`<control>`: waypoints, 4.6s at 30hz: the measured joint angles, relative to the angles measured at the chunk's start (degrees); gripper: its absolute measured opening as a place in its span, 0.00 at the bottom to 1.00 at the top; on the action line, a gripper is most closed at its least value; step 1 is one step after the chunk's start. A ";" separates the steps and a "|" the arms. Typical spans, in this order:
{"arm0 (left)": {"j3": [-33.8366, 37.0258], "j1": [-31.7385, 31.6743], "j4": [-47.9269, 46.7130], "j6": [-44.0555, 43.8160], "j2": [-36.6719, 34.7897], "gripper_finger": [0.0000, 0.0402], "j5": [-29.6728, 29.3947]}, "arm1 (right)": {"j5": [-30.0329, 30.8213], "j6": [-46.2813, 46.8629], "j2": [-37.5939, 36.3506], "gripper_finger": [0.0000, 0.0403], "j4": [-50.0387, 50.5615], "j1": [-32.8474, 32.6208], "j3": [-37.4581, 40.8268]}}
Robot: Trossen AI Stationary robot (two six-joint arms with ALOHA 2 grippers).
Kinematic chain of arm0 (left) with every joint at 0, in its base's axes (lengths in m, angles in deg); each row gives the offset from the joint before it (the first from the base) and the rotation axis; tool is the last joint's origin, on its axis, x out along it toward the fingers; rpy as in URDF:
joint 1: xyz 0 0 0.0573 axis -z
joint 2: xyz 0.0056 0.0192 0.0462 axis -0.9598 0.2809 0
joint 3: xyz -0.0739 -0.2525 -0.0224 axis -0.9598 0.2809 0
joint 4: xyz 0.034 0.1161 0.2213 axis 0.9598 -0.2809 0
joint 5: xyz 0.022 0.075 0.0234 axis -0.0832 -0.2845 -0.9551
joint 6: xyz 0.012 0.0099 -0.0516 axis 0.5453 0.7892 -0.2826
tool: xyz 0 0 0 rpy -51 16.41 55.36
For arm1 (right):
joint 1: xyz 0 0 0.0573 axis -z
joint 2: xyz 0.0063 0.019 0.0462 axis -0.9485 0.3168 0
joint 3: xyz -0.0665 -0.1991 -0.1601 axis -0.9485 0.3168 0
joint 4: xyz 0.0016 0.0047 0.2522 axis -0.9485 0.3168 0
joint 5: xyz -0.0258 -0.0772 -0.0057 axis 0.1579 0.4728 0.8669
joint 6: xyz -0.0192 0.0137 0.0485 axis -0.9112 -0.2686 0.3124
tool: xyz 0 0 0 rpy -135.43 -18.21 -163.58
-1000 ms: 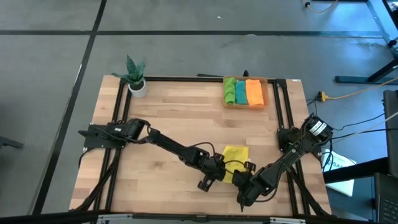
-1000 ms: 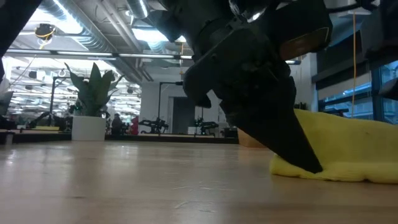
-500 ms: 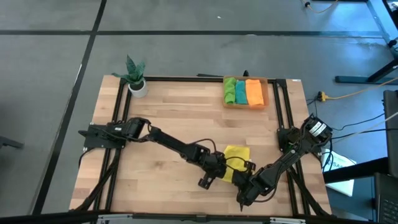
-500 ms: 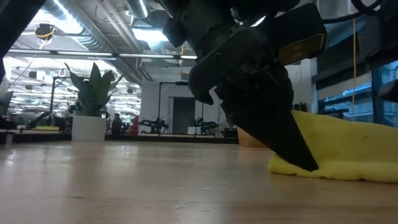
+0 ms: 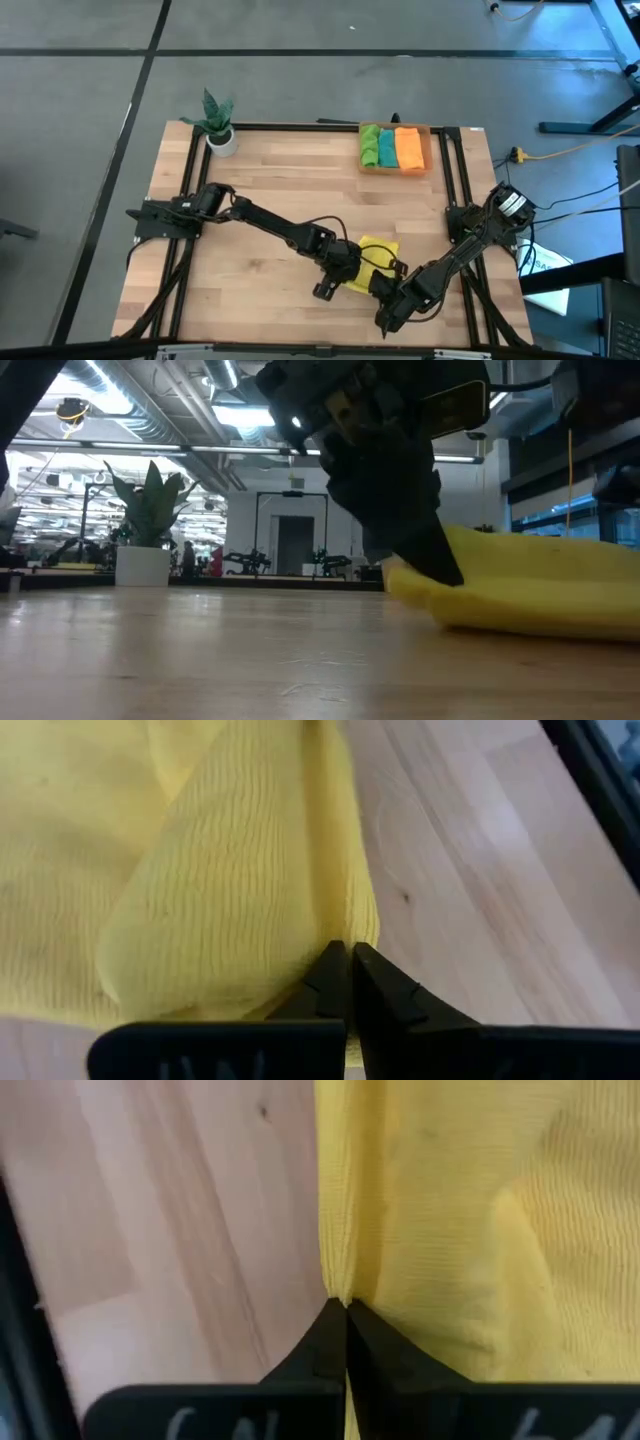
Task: Roll microfiber towels into tight, uniform cylinder then place into a basket
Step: Fold the yellow towel
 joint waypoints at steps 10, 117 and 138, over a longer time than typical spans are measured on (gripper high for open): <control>-2.73 -2.64 -6.37 -8.36 -1.94 0.00 8.73 | -2.87 -0.44 -0.66 0.00 0.08 1.33 -2.59; -6.23 -14.36 -22.32 -11.07 1.40 0.00 17.86 | 8.47 -6.15 -7.53 0.00 3.10 24.78 4.02; -6.45 -17.76 -22.26 -11.69 -1.37 0.00 8.58 | -3.65 -7.43 -7.40 0.00 -7.67 26.71 10.08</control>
